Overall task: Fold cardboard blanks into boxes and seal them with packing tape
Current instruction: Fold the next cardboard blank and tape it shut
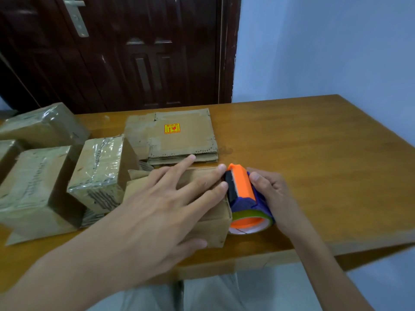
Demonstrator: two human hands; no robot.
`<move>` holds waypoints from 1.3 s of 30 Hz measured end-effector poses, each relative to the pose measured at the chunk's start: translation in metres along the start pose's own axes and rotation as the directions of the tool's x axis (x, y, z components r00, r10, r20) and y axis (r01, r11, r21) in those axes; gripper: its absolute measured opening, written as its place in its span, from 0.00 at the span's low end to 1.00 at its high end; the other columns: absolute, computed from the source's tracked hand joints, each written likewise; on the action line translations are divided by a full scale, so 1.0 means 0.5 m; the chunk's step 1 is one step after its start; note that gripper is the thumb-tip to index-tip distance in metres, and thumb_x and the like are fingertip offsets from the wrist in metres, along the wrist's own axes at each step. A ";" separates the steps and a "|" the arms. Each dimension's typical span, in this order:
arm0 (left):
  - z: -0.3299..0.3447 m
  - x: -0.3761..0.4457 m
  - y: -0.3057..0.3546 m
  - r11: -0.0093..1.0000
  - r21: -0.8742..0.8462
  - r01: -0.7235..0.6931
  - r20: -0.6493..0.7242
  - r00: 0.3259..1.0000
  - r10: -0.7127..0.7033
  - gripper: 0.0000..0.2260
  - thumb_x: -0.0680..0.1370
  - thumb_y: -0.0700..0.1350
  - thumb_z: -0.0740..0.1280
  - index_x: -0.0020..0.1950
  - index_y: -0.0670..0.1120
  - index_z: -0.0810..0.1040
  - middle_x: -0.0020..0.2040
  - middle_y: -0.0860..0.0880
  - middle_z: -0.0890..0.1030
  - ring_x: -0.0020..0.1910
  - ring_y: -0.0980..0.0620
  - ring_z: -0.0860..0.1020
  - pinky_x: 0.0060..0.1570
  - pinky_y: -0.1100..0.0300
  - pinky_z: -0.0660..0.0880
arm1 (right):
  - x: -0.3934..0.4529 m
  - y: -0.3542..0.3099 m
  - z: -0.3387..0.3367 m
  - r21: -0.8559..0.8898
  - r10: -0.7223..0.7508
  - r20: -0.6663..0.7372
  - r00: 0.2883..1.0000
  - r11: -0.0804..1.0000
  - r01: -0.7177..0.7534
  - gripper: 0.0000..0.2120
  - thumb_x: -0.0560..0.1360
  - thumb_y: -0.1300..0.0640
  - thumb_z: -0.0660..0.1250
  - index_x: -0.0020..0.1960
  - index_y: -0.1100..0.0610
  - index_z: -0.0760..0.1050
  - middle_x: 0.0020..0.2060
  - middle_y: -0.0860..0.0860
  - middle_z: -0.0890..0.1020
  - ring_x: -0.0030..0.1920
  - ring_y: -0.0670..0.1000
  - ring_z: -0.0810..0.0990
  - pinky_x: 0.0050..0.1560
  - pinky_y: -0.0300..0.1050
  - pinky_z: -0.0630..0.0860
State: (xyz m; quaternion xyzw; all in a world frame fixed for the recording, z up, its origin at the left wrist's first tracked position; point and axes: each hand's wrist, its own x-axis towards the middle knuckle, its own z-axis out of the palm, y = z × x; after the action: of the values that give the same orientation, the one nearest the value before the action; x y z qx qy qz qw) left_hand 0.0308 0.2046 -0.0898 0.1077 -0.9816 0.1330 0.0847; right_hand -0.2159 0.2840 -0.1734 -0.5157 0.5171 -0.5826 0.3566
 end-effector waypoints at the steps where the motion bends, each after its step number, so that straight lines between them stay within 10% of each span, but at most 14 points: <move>1: 0.001 0.004 -0.001 1.000 -0.008 0.011 0.021 1.000 -0.011 0.37 0.76 0.68 0.65 0.80 0.50 0.65 0.84 0.47 0.63 0.77 0.34 0.69 0.67 0.39 0.76 | 0.001 -0.001 0.000 -0.022 -0.001 0.006 1.000 1.000 0.001 0.36 0.79 0.32 0.63 0.43 0.69 0.72 0.33 0.59 0.74 0.33 0.56 0.70 0.36 0.45 0.69; 6: 0.019 0.018 0.007 0.994 0.026 0.108 0.115 0.987 -0.110 0.34 0.79 0.70 0.60 0.76 0.47 0.68 0.80 0.34 0.66 0.75 0.33 0.72 0.65 0.37 0.77 | -0.011 -0.016 0.001 -0.149 -0.072 -0.041 0.997 0.987 0.065 0.25 0.82 0.32 0.58 0.52 0.52 0.81 0.39 0.47 0.81 0.38 0.46 0.77 0.40 0.40 0.71; 12: 0.020 0.029 0.003 0.994 -0.014 0.109 0.049 0.993 -0.109 0.30 0.84 0.69 0.48 0.72 0.48 0.71 0.75 0.35 0.74 0.72 0.34 0.75 0.66 0.36 0.76 | -0.052 -0.018 -0.002 -0.336 -0.120 0.048 0.992 0.933 0.129 0.40 0.69 0.19 0.60 0.70 0.45 0.71 0.50 0.44 0.82 0.45 0.50 0.82 0.43 0.39 0.76; 26: 0.018 0.022 -0.015 0.999 -0.011 0.045 -0.021 0.999 -0.045 0.26 0.84 0.68 0.49 0.69 0.51 0.70 0.71 0.39 0.74 0.64 0.39 0.76 0.55 0.42 0.77 | -0.038 -0.035 -0.050 -0.684 -0.038 0.192 0.981 0.711 0.162 0.33 0.69 0.26 0.72 0.66 0.38 0.65 0.43 0.46 0.80 0.40 0.48 0.79 0.39 0.45 0.75; 33: 0.007 -0.006 -0.019 0.834 -0.545 0.082 -0.281 0.920 -0.274 0.22 0.84 0.61 0.58 0.73 0.49 0.67 0.75 0.48 0.68 0.72 0.50 0.70 0.60 0.42 0.73 | -0.036 -0.136 -0.100 -0.797 0.022 0.231 0.973 0.577 0.177 0.37 0.69 0.23 0.67 0.72 0.35 0.63 0.46 0.35 0.79 0.46 0.40 0.78 0.43 0.34 0.71; 39: 0.106 0.002 0.043 0.576 -0.816 -0.038 -0.426 0.714 -0.556 0.24 0.85 0.64 0.56 0.75 0.52 0.65 0.79 0.47 0.66 0.78 0.45 0.67 0.71 0.50 0.70 | 0.018 -0.265 -0.098 -0.899 0.027 0.336 0.942 0.307 0.312 0.43 0.70 0.16 0.41 0.79 0.33 0.60 0.35 0.30 0.70 0.41 0.33 0.74 0.37 0.35 0.63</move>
State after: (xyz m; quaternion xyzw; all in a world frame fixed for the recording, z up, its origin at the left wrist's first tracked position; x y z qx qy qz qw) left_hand 0.0173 0.2100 -0.1452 0.1612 -0.8149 -0.2917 0.4742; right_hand -0.2499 0.3148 -0.0395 -0.7487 0.6521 -0.1190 0.0065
